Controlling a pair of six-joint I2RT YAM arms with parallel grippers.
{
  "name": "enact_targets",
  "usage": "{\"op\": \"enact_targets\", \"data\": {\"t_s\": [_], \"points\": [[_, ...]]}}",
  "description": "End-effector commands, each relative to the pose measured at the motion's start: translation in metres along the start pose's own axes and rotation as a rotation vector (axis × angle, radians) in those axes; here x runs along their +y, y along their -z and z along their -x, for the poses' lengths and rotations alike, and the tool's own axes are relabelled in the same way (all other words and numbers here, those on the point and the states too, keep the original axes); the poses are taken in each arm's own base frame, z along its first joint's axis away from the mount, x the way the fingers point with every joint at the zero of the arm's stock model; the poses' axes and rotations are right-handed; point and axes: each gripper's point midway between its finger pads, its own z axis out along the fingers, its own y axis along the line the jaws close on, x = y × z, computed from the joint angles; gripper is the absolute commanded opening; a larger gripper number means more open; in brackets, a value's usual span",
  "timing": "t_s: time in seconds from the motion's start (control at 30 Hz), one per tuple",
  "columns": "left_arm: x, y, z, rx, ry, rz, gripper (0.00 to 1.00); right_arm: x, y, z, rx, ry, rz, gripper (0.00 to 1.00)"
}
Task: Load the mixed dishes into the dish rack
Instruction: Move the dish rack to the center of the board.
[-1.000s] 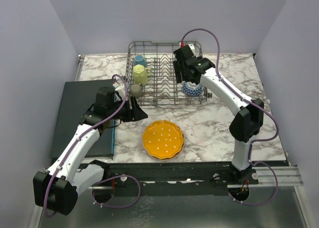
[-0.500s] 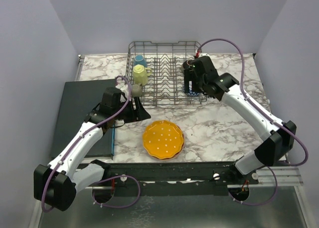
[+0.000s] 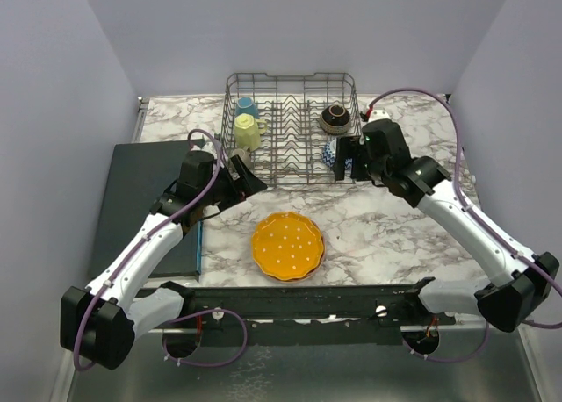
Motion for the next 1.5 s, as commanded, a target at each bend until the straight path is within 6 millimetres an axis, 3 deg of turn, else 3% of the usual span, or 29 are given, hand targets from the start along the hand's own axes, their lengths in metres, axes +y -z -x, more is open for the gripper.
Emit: {"op": "enact_targets", "data": {"t_s": [0.0, 0.13, 0.23, 0.37, 0.8, 1.47], "points": [[0.0, -0.002, 0.025, -0.133, 0.067, 0.027, 0.97, 0.003, 0.023, 0.012, -0.076, -0.032, 0.065, 0.91], [0.001, -0.002, 0.034, -0.182, 0.156, 0.047, 0.99, 0.001, 0.039, 0.013, -0.11, -0.049, 0.088, 0.91], [0.015, -0.006, 0.034, -0.19, 0.302, 0.099, 0.99, 0.002, 0.046, 0.012, -0.126, -0.052, 0.108, 0.92], [0.022, -0.016, 0.034, -0.171, 0.284, 0.123, 0.99, 0.001, 0.051, 0.01, -0.134, -0.058, 0.12, 0.93], [0.043, -0.04, 0.037, -0.189, 0.477, 0.226, 0.95, 0.009, 0.053, -0.001, -0.127, -0.081, 0.179, 0.93], [0.041, -0.092, 0.051, -0.179, 0.659, 0.301, 0.67, 0.008, 0.056, -0.01, -0.132, -0.094, 0.196, 0.93]]}}
